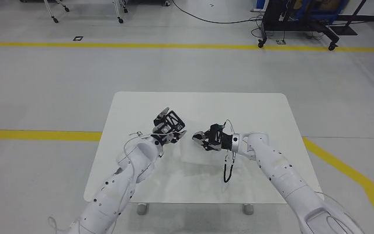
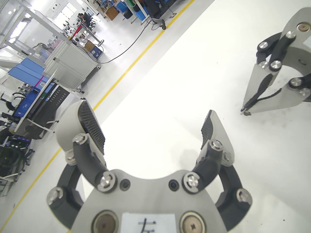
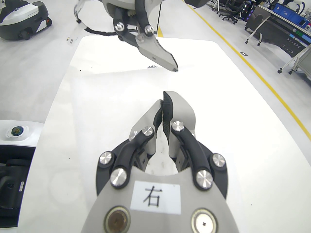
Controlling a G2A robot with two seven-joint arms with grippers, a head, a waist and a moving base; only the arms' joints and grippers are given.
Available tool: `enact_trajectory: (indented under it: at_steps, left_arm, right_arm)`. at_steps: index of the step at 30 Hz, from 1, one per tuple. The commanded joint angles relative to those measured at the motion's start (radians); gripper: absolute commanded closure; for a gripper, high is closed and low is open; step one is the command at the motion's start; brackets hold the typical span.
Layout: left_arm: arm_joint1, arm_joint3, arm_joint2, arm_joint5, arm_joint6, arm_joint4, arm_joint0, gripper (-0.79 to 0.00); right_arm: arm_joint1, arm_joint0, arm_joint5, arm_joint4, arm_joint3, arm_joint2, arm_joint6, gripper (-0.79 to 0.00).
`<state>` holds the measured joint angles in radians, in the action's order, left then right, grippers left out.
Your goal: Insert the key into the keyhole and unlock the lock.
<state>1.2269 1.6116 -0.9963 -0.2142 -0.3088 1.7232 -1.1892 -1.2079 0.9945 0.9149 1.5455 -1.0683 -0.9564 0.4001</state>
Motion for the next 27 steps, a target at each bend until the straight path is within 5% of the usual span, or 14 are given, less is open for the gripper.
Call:
enact_trajectory:
  at_steps: [1,15,20,27]
  left_arm:
    - [0.007,-0.037,0.028,0.004,-0.005,0.023,0.023,-0.785]
    - [0.035,-0.206,0.092,0.037,0.047,0.119,0.093,-0.785]
    - [0.03,-0.172,-0.029,0.1,0.096,-0.057,0.065,-0.785]
    - [-0.005,-0.015,-0.295,0.014,0.265,-0.367,-0.096,-0.785]
  right_arm:
    - [0.0,0.0,0.0,0.0,0.0,0.0,0.0,0.0]
    - [0.0,0.0,0.0,0.0,0.0,0.0,0.0,0.0]
    - [0.0,0.0,0.0,0.0,0.0,0.0,0.0,0.0]
    - [0.0,0.0,0.0,0.0,0.0,0.0,0.0,0.0]
